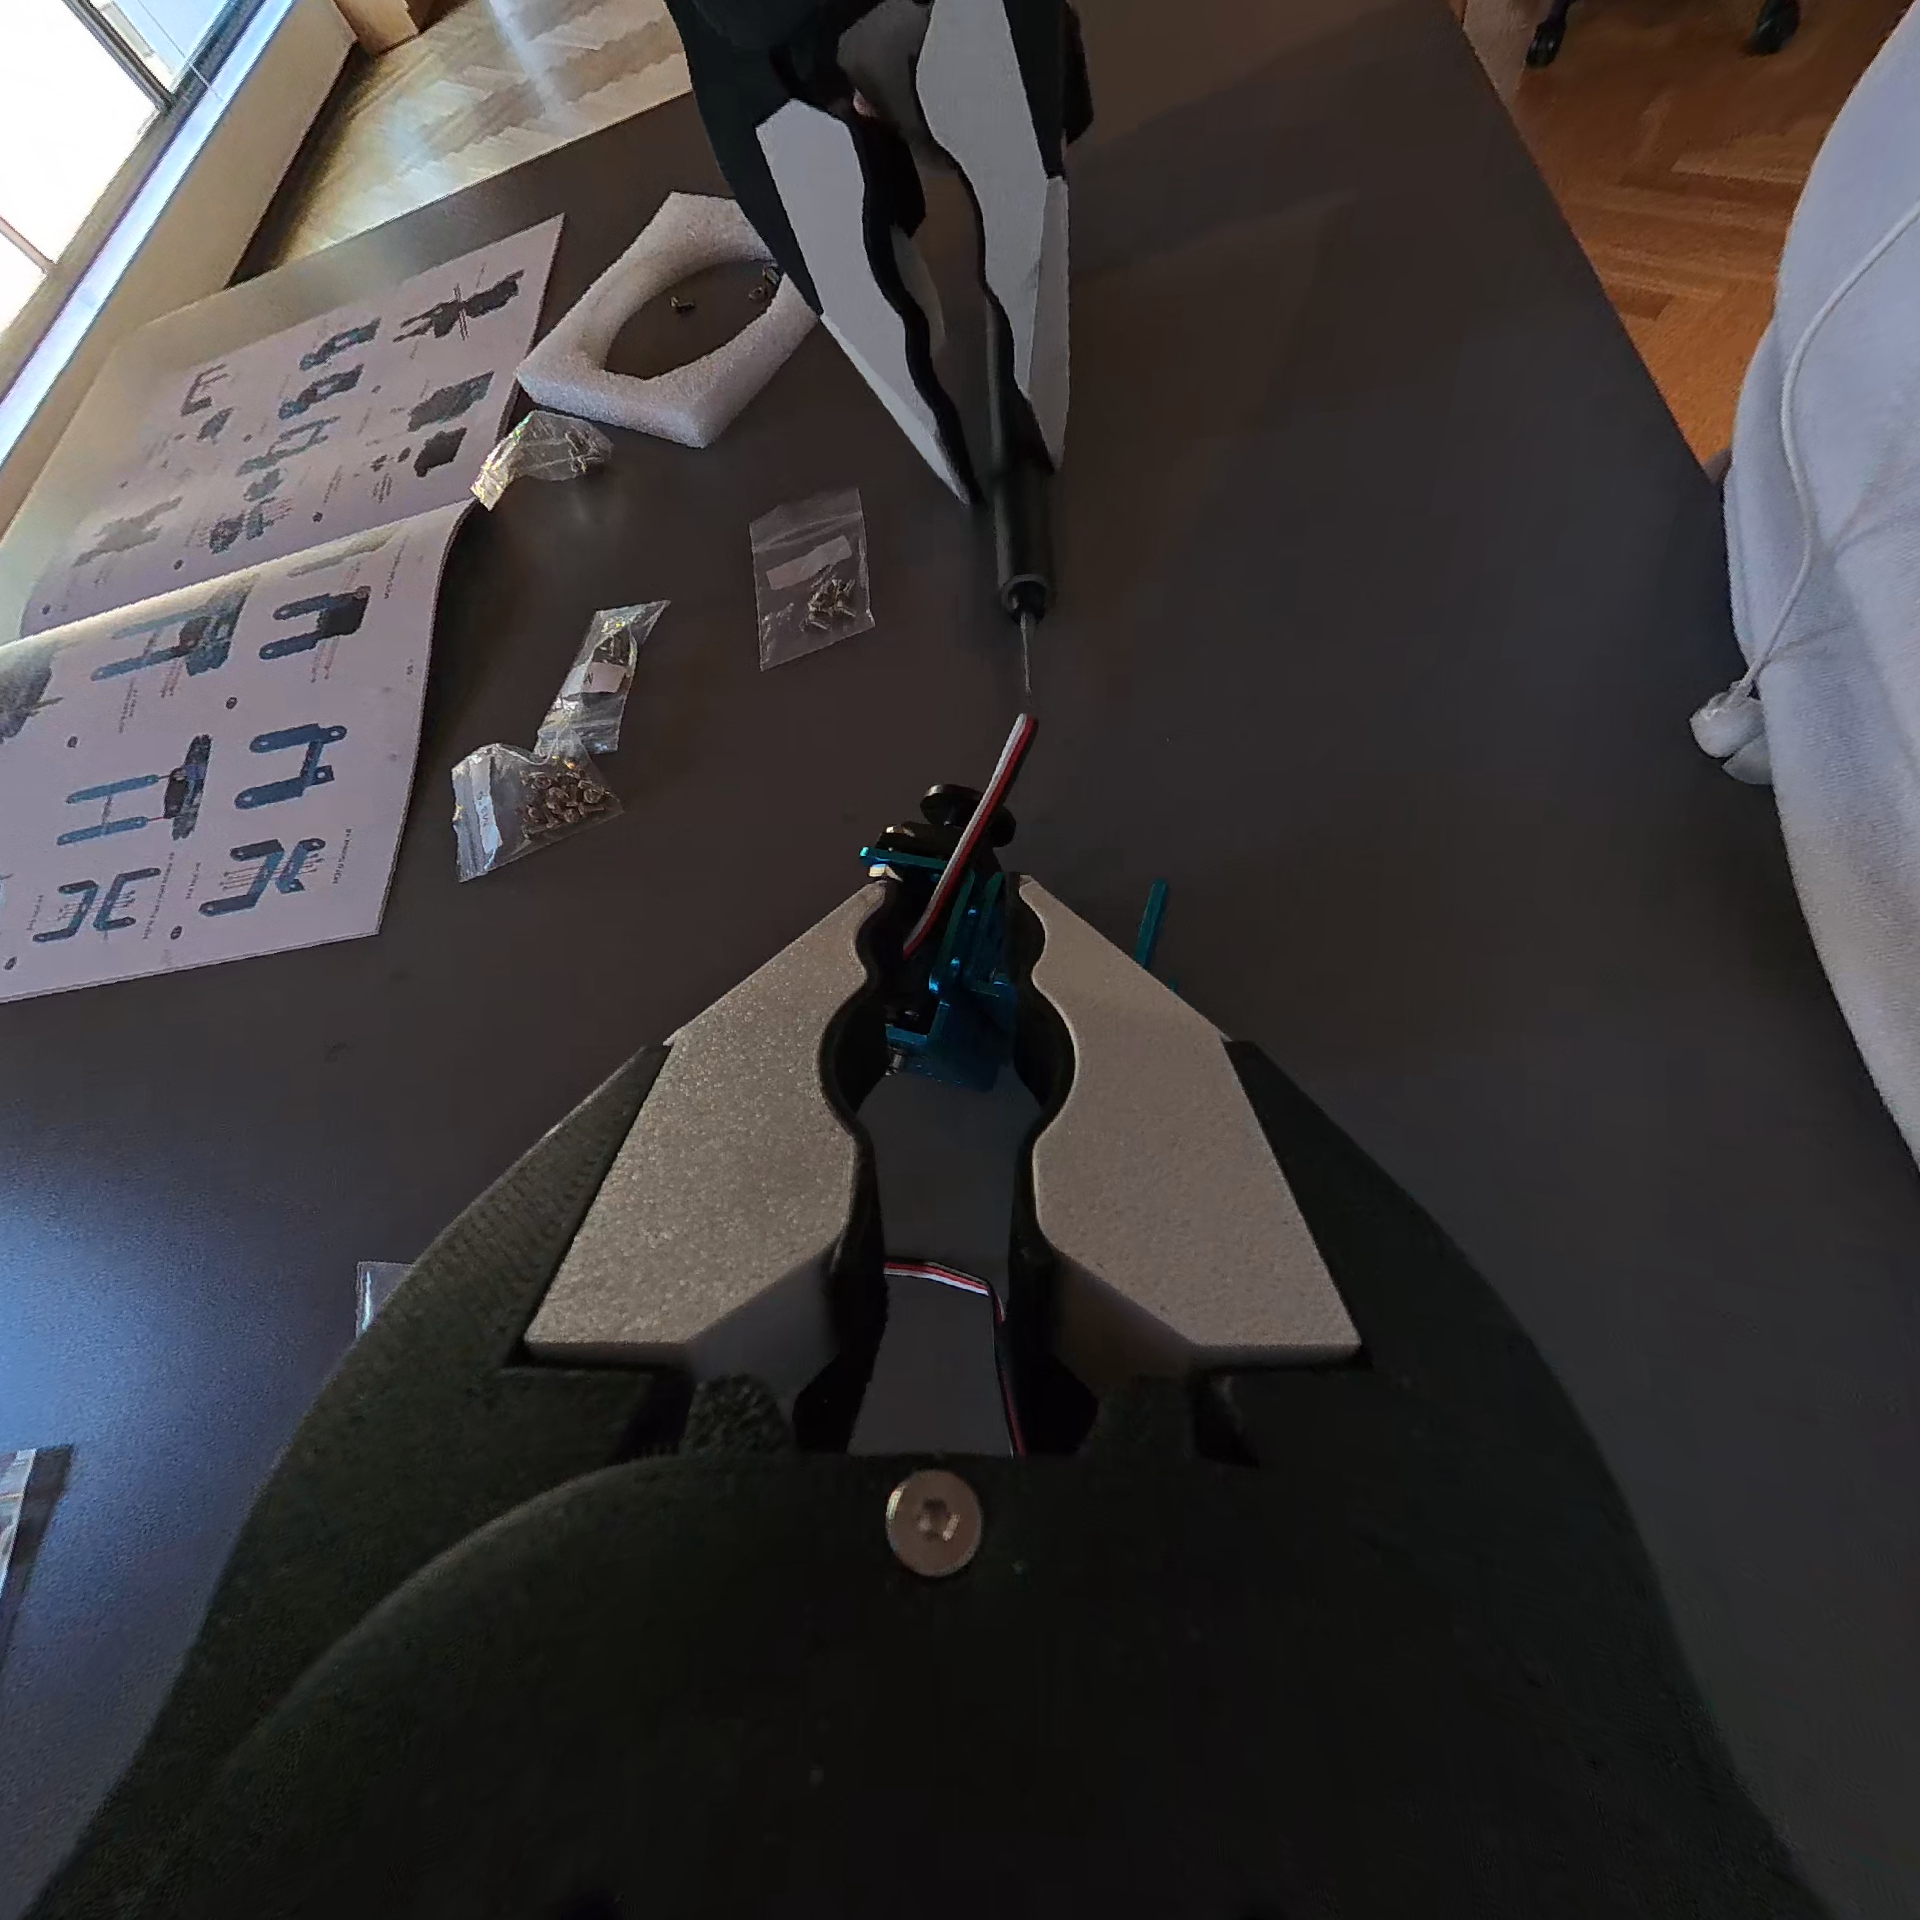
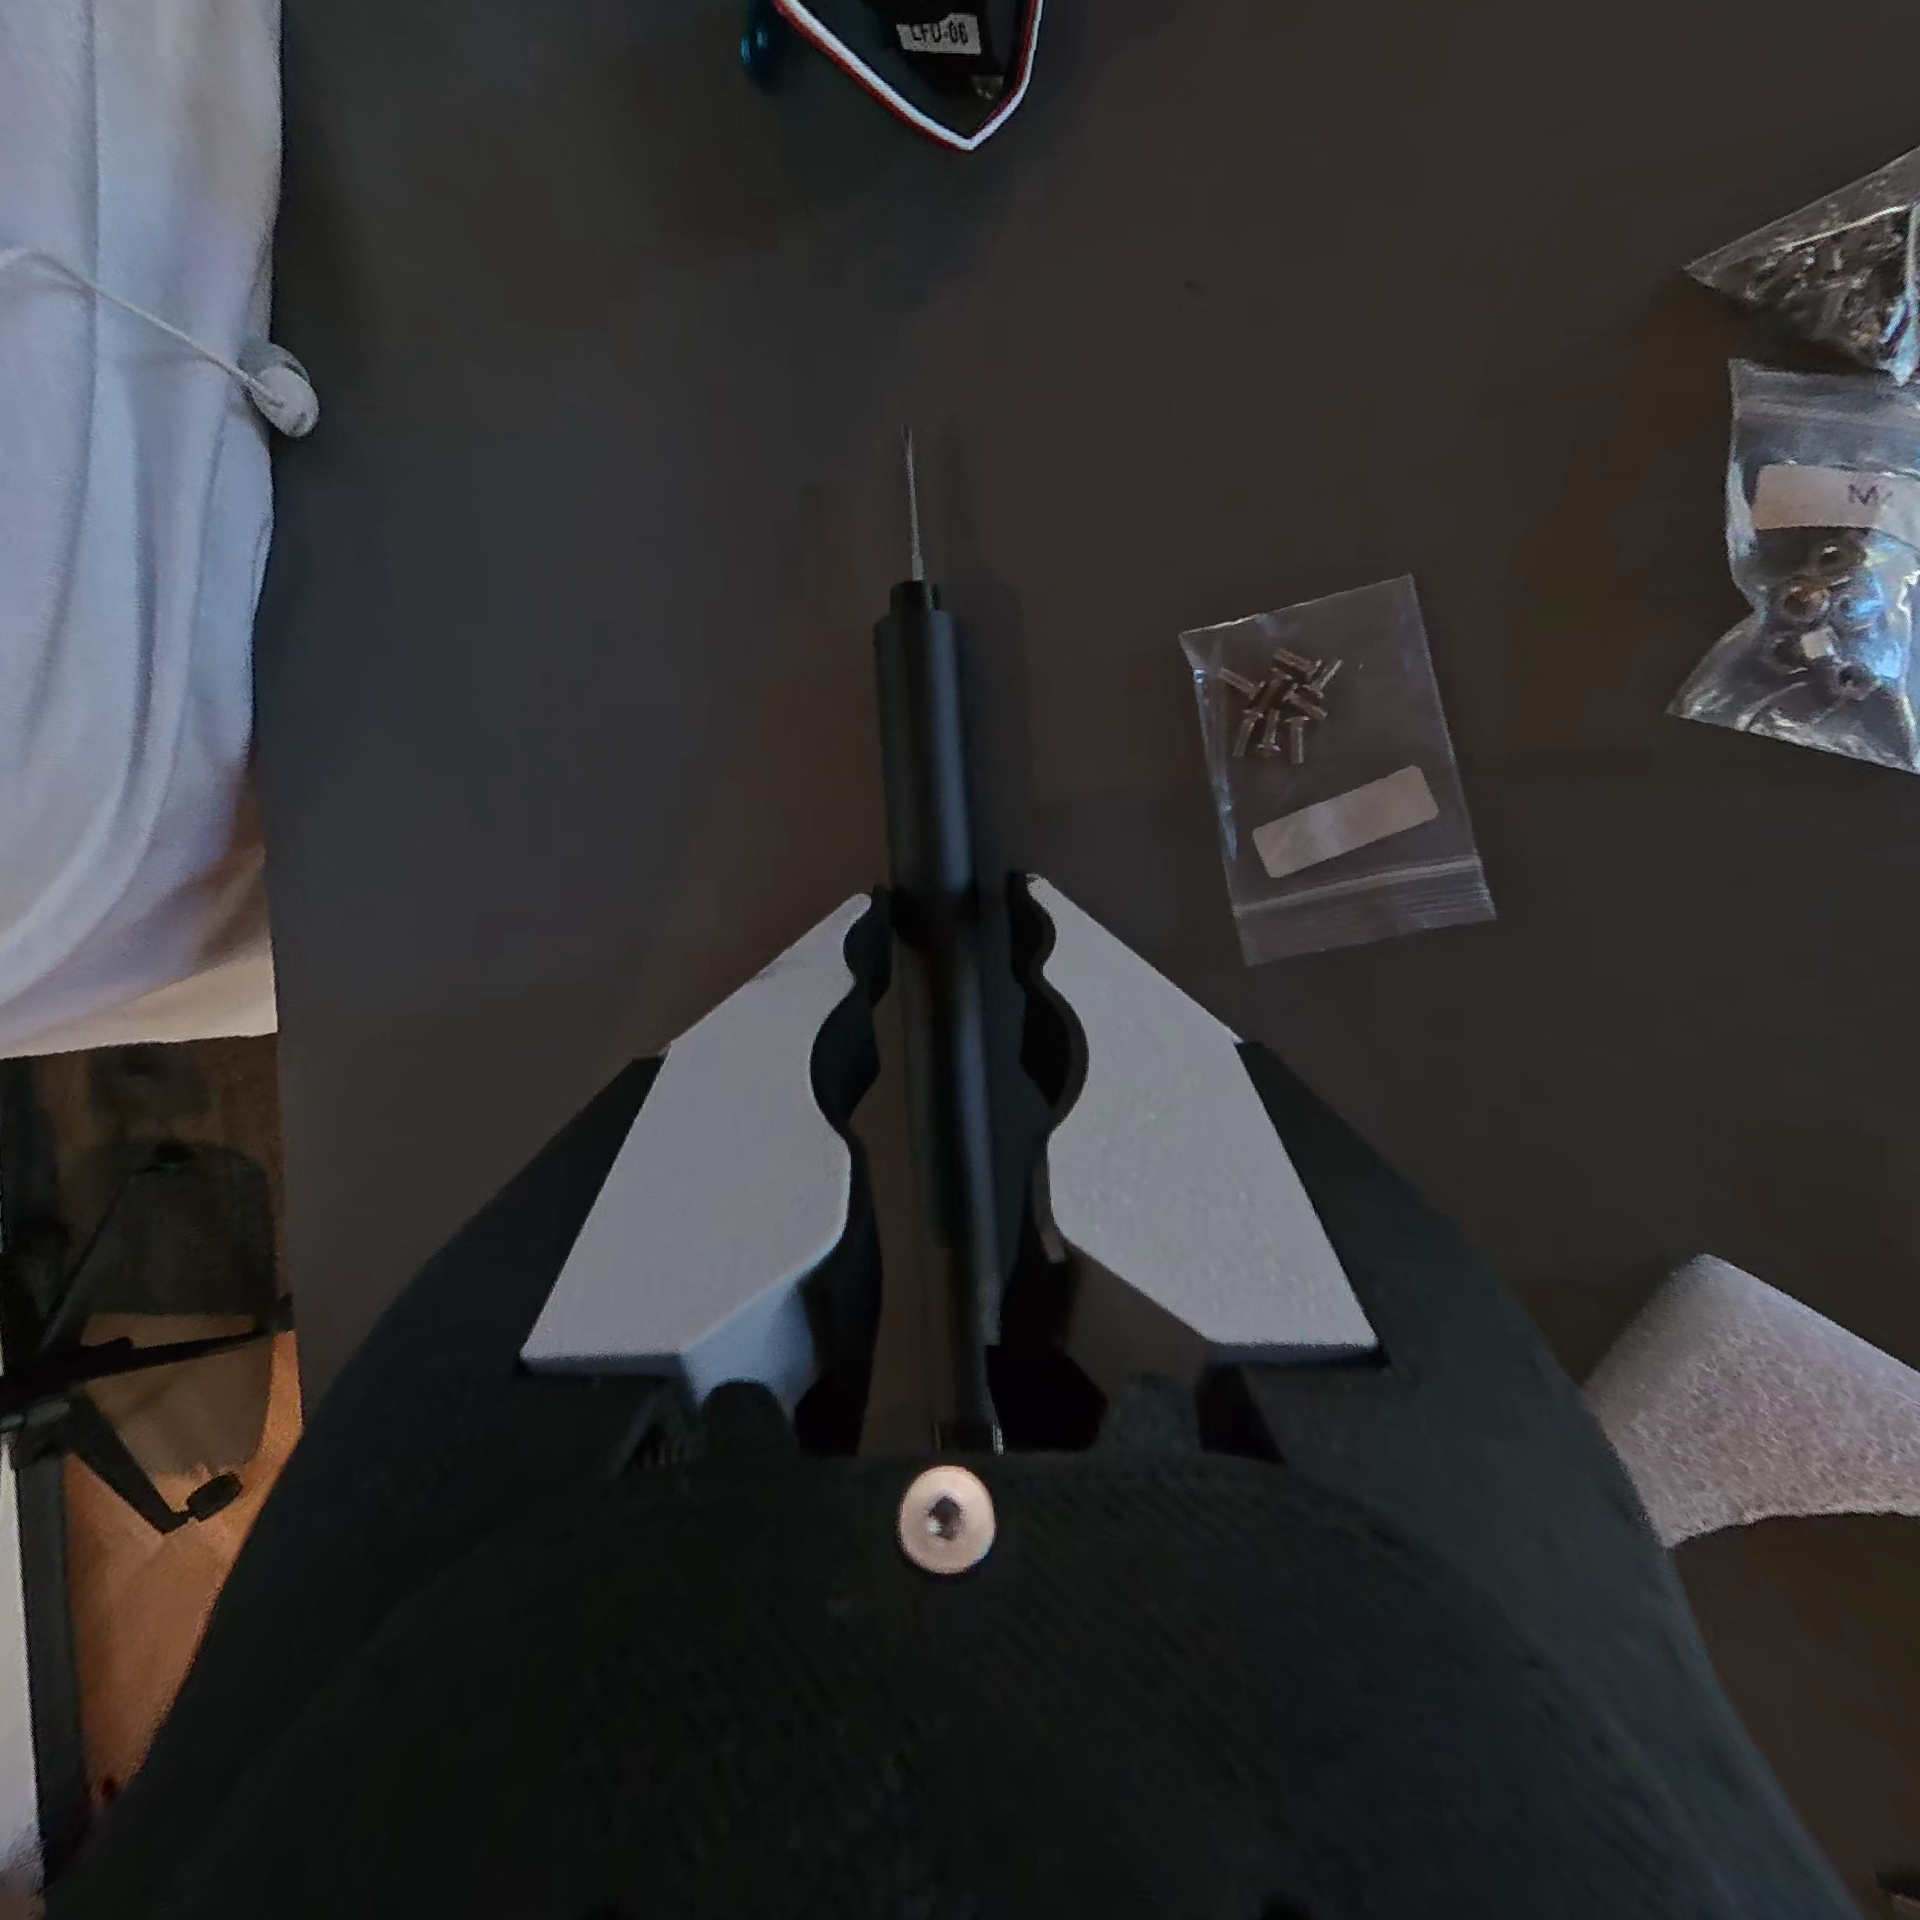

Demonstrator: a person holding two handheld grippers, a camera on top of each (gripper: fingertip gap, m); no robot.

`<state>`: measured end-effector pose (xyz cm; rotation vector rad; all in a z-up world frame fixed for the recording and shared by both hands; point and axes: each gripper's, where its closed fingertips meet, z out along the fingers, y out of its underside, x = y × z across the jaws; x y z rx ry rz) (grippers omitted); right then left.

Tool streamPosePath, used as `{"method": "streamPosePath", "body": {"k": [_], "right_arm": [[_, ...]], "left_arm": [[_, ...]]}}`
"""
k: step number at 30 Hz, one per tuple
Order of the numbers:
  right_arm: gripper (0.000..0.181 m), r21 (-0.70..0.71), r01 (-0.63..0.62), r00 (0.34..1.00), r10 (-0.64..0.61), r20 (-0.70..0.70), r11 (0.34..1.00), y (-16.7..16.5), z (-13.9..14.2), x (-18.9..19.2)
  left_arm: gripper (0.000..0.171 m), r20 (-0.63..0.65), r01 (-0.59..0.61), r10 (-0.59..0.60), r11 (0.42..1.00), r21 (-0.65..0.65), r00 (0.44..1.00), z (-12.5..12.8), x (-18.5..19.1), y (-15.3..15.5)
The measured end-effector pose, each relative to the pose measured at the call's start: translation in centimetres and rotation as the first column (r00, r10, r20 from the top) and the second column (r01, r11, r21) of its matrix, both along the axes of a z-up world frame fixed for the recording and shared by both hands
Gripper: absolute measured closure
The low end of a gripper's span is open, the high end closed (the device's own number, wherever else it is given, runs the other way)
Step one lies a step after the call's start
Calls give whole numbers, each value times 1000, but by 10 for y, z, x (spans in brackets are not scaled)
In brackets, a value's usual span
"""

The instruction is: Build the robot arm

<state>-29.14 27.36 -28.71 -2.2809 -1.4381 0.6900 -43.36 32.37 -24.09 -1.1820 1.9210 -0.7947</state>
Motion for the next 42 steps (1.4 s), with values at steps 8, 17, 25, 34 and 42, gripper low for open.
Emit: {"method": "streamPosePath", "body": {"k": [8, 17, 25, 34, 42], "right_arm": [[164, -40, 13, 1000, -13, -8, 999, 4, 4, 1], [161, -42, 29, 999, -29, -11, 999, 12, 5, 4], [165, -68, 17, 1000, -18, -19, 998, 11, 4, 0], [165, -63, -8, 1000, 9, 1, 998, 11, 3, -2], [165, 34, -31, 999, 30, 21, 999, 12, 3, -4]], "left_arm": [[153, 0, 2, -2, 1000, -2, 1000, 0, -1, 0], [153, 2, 2, -2, 1000, -4, 1000, 0, -1, 0], [153, 2, 3, -3, 1000, -4, 1000, 0, -1, 0], [153, 3, 3, -3, 1000, -2, 1000, 0, -1, 0], [153, 3, 3, -3, 1000, -2, 1000, 0, -1, 0]]}}
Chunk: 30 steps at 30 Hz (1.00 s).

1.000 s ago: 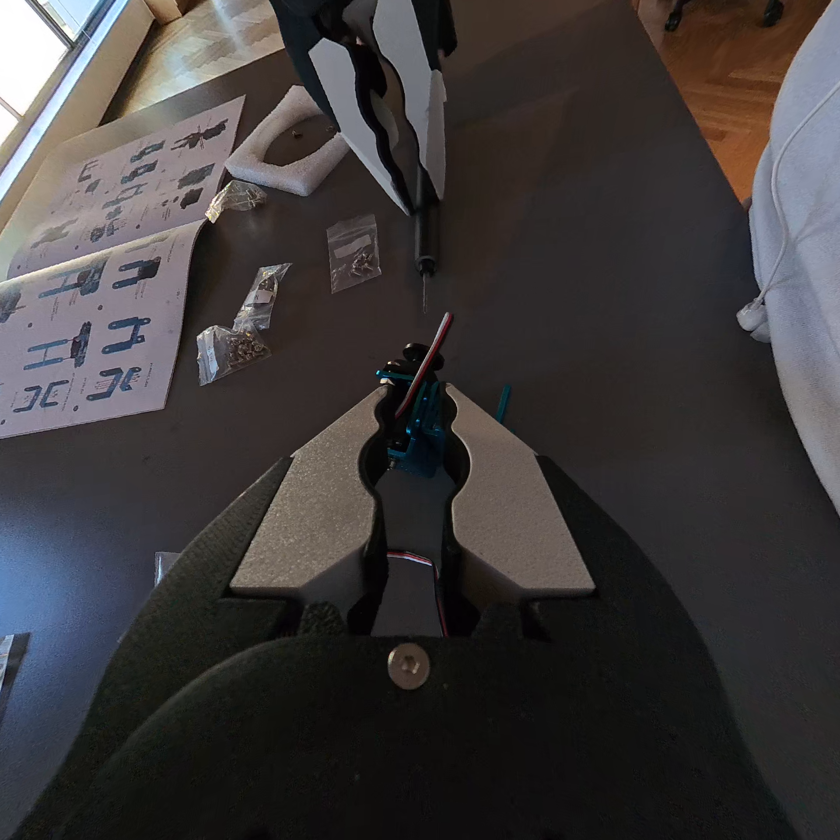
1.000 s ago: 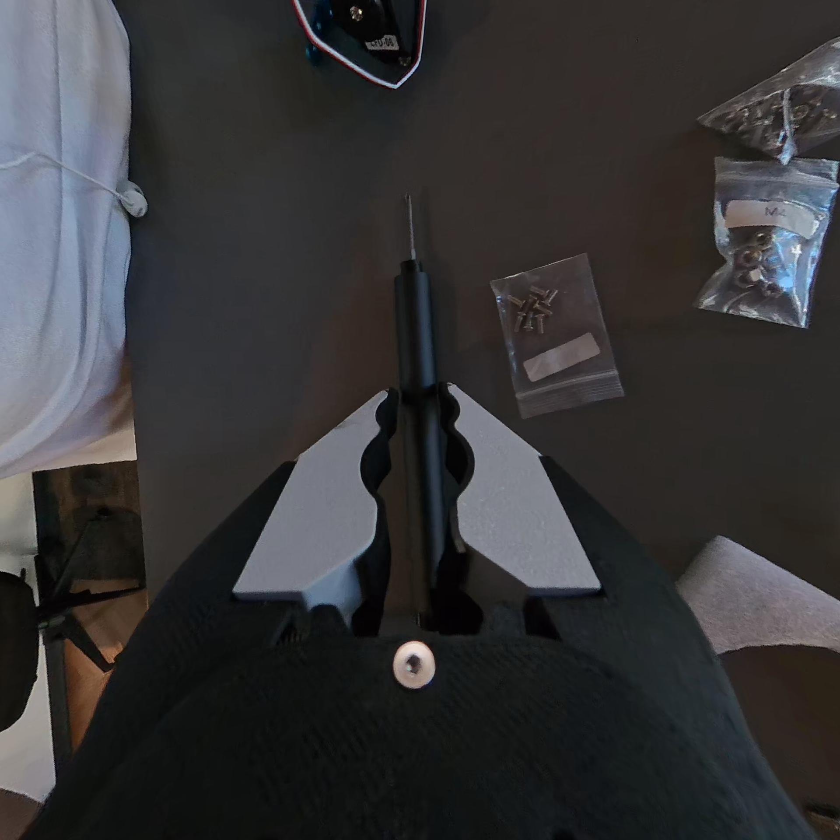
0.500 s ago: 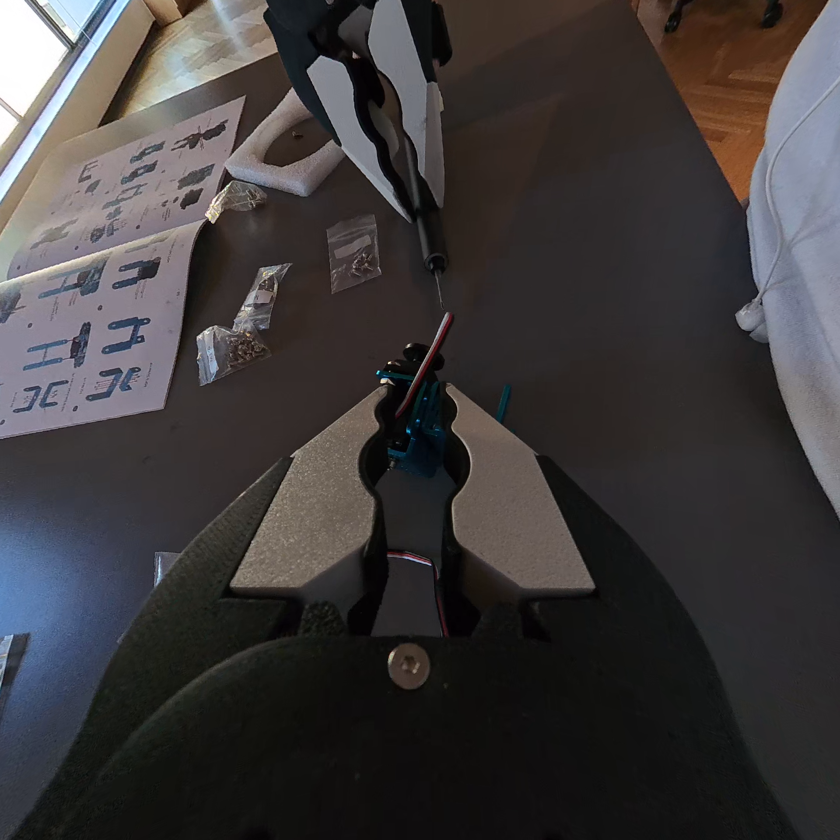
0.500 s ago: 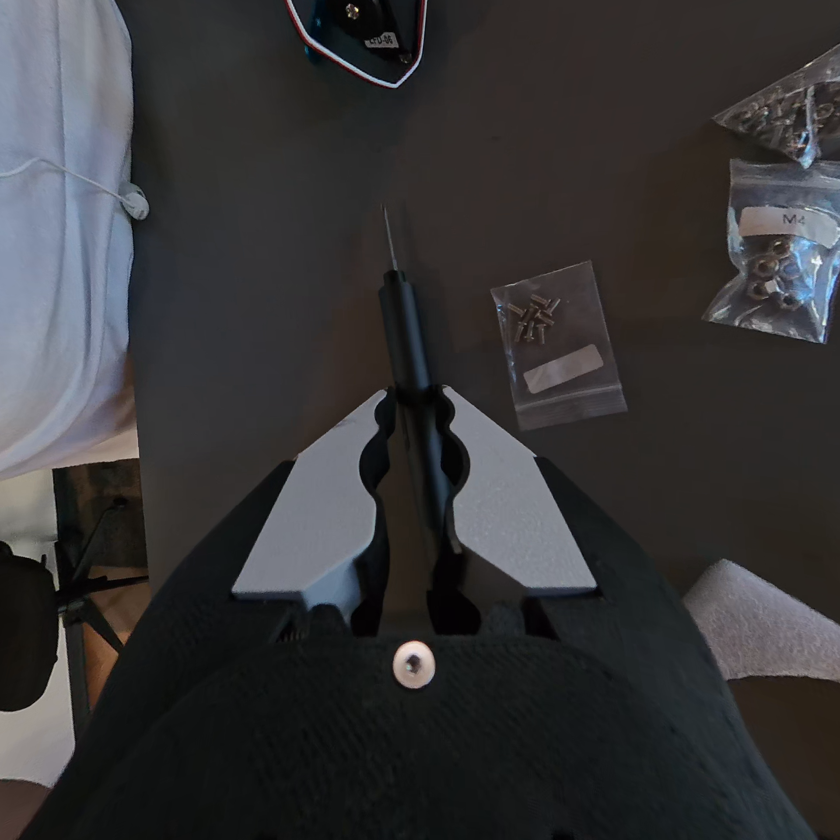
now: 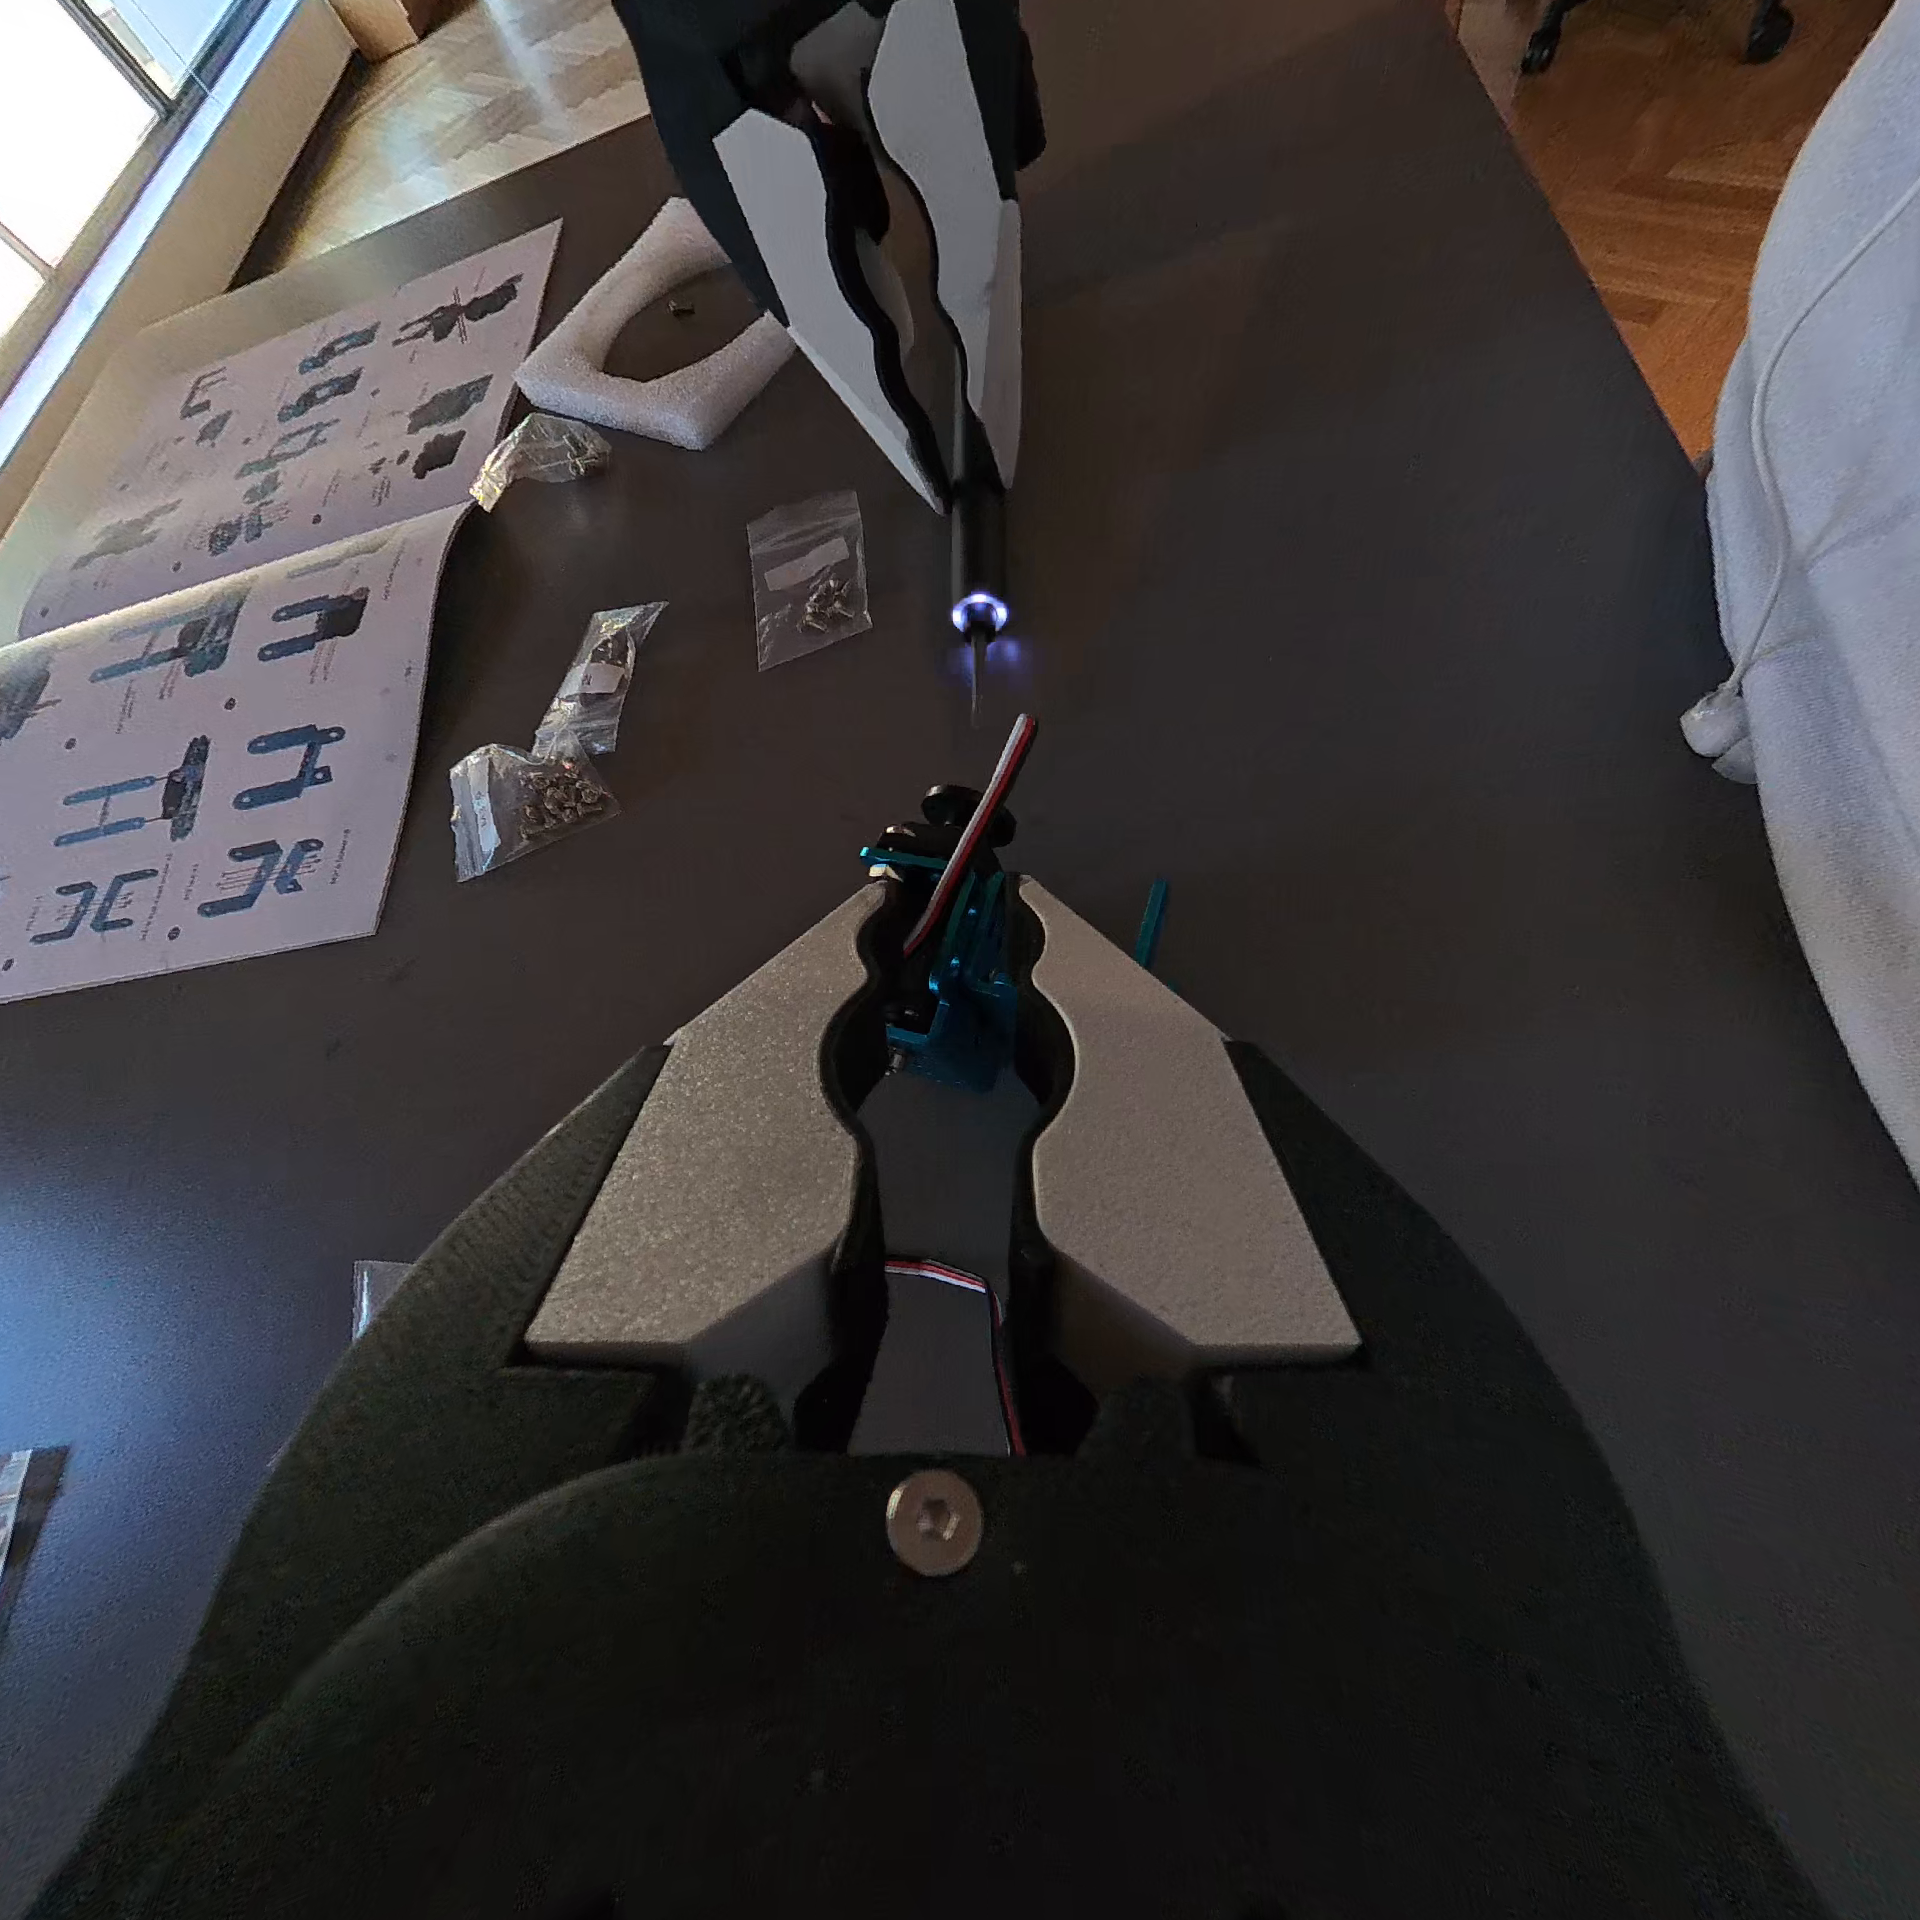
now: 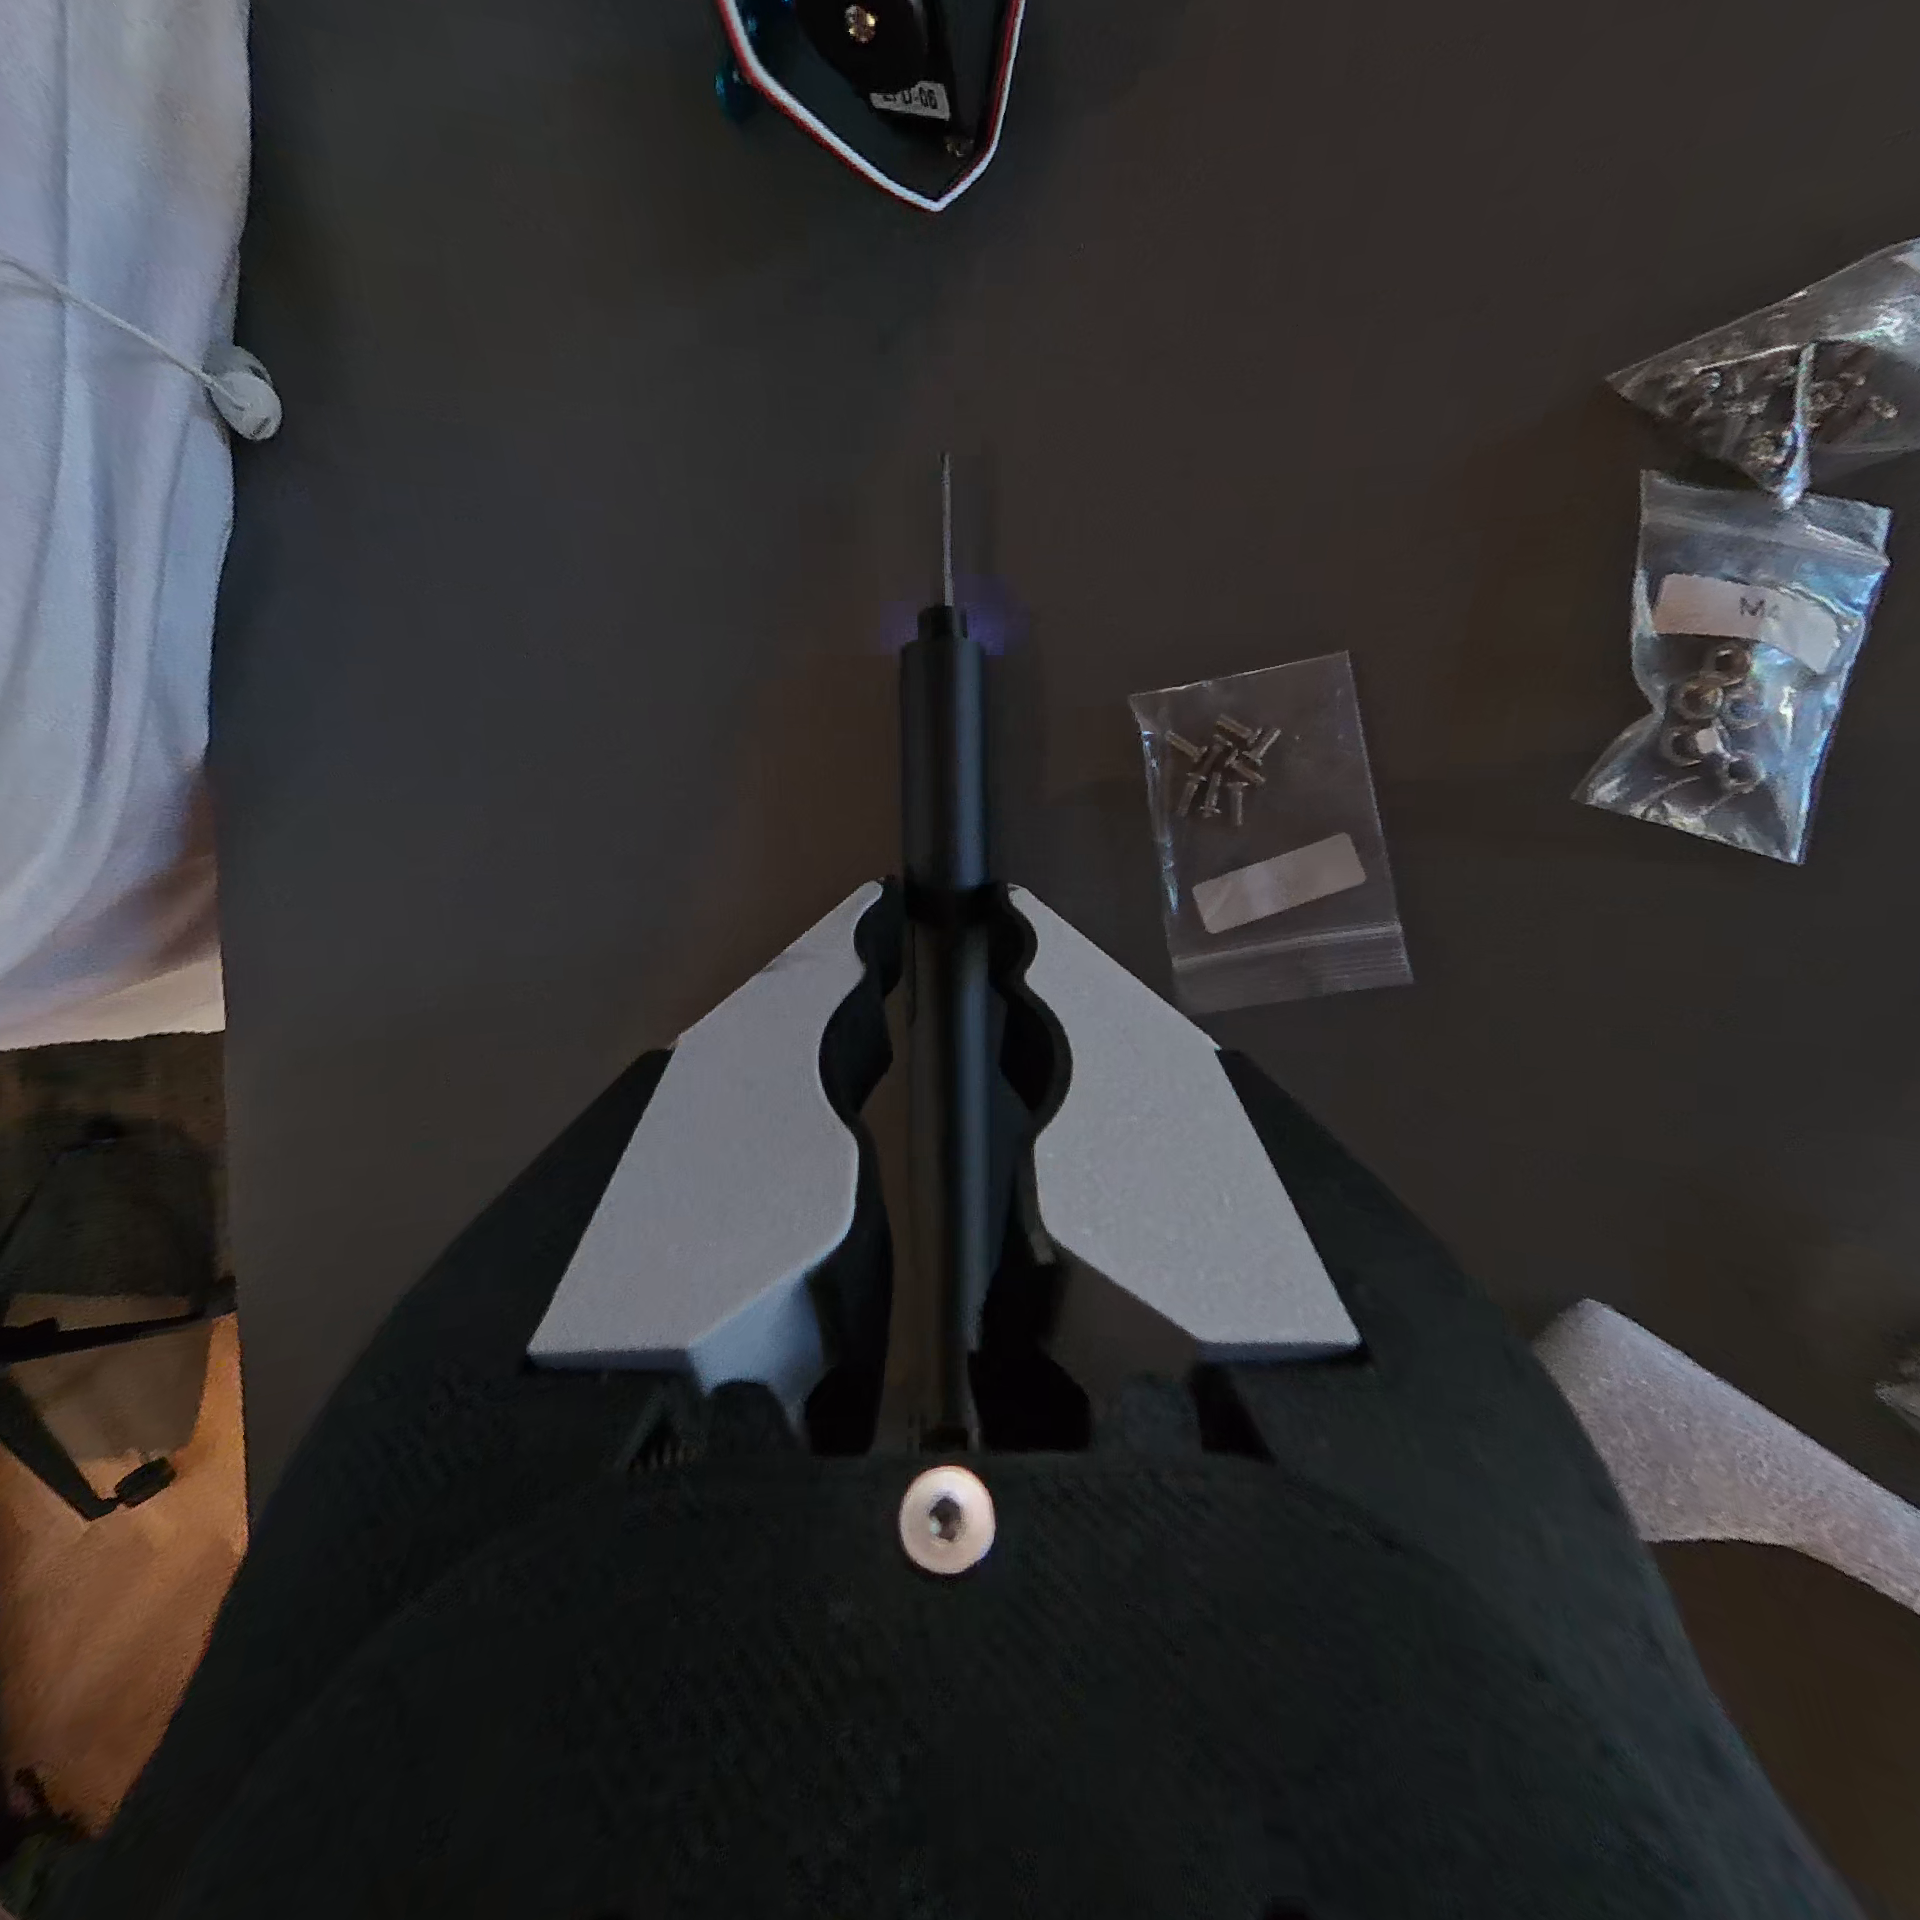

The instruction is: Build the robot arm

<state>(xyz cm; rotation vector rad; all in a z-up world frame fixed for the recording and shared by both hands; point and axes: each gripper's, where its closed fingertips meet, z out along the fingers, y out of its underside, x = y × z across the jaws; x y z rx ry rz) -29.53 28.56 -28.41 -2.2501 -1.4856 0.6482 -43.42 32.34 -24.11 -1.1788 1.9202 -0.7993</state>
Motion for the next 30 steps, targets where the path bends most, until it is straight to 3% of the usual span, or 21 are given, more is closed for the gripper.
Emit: {"method": "streamPosePath", "body": {"k": [8, 17, 22, 30], "right_arm": [[164, -67, 53, 997, -56, -47, 996, -2, 0, -4], [164, -39, 32, 999, -33, -23, 999, -11, -5, -11], [164, 21, 66, 997, -65, -39, 998, -9, -4, -11], [164, -1, 126, 986, -125, -111, 992, -7, -4, -11]], "left_arm": [[154, -1, -2, 2, 1000, 3, 1000, 0, 0, 0], [153, -1, -4, 4, 1000, 5, 1000, 0, 0, 0], [154, -1, -3, 3, 1000, 4, 1000, 0, 0, 0], [153, -1, -1, 1, 1000, 2, 1000, 0, 0, 1]]}}
